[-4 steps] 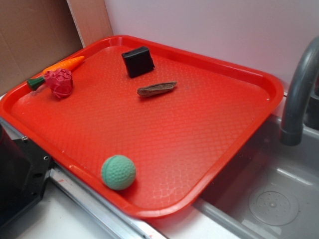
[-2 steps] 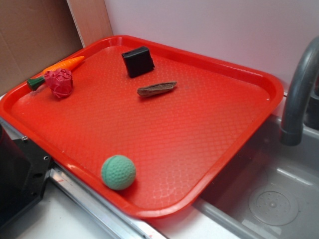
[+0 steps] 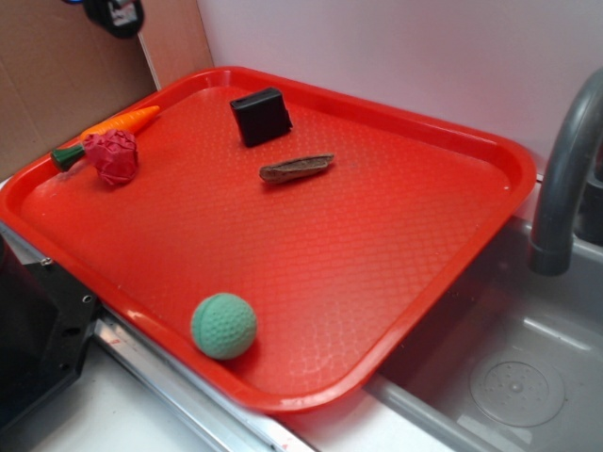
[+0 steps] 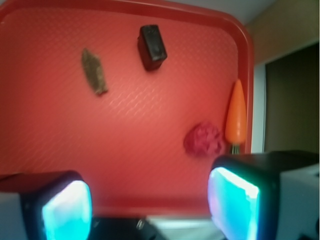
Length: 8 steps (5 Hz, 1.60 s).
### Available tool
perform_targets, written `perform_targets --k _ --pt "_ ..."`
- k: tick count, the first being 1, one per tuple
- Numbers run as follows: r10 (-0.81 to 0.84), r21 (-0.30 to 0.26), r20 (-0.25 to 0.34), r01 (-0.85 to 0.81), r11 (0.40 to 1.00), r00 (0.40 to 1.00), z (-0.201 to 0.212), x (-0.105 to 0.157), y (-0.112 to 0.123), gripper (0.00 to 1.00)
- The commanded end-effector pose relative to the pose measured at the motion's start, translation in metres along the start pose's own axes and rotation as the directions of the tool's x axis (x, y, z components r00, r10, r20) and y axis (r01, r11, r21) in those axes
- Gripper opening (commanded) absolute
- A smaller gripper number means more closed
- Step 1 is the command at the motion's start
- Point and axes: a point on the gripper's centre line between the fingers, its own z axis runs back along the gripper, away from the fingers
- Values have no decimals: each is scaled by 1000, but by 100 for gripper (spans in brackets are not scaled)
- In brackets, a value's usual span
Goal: Grab the black box.
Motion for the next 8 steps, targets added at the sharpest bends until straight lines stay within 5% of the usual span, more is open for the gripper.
perform_targets --k 1,3,4,5,8 --pt "-25 -21 133 28 999 991 -63 80 27 100" --pt "-3 -49 164 12 999 987 -132 127 13 100" --pt "-30 -95 149 45 994 988 -146 131 0 100" --pt "-54 -100 103 64 993 993 -151 129 -8 0" --pt "-32 -104 125 45 994 992 -47 62 6 0"
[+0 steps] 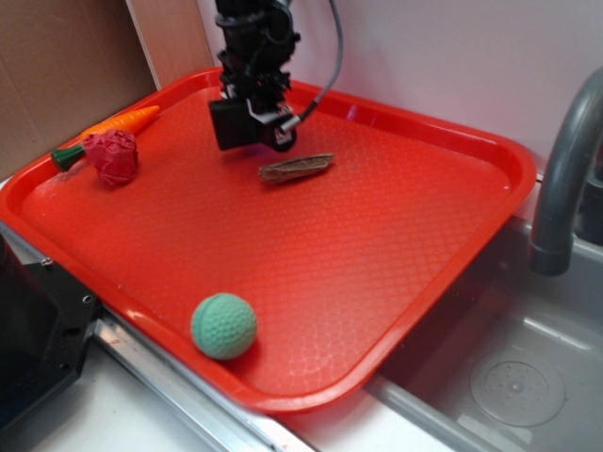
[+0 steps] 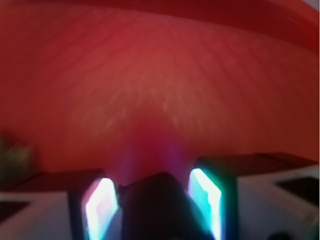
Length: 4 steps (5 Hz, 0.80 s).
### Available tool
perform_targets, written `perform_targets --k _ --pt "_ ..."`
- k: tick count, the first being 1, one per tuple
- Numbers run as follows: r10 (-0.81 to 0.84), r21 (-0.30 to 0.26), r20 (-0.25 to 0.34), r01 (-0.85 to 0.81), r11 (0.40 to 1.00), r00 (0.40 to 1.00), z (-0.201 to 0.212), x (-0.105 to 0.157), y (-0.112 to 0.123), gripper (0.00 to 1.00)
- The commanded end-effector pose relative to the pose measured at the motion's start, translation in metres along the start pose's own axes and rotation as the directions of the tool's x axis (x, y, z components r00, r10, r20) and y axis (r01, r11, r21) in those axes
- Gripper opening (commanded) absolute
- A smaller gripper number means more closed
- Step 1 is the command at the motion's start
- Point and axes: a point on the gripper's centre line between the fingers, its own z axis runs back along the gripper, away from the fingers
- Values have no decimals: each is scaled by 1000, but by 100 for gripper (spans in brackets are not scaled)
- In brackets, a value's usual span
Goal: Grab the black box.
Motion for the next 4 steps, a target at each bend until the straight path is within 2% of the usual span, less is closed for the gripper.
perform_targets --k 1,2,3,4 --pt "139 18 112 -142 990 984 121 -62 -8 0" --pt "178 5 56 -178 984 982 166 -62 -10 0" --pt "134 57 79 -138 989 988 172 -60 -27 0" --pt "114 84 65 -119 989 991 163 -53 -35 0"
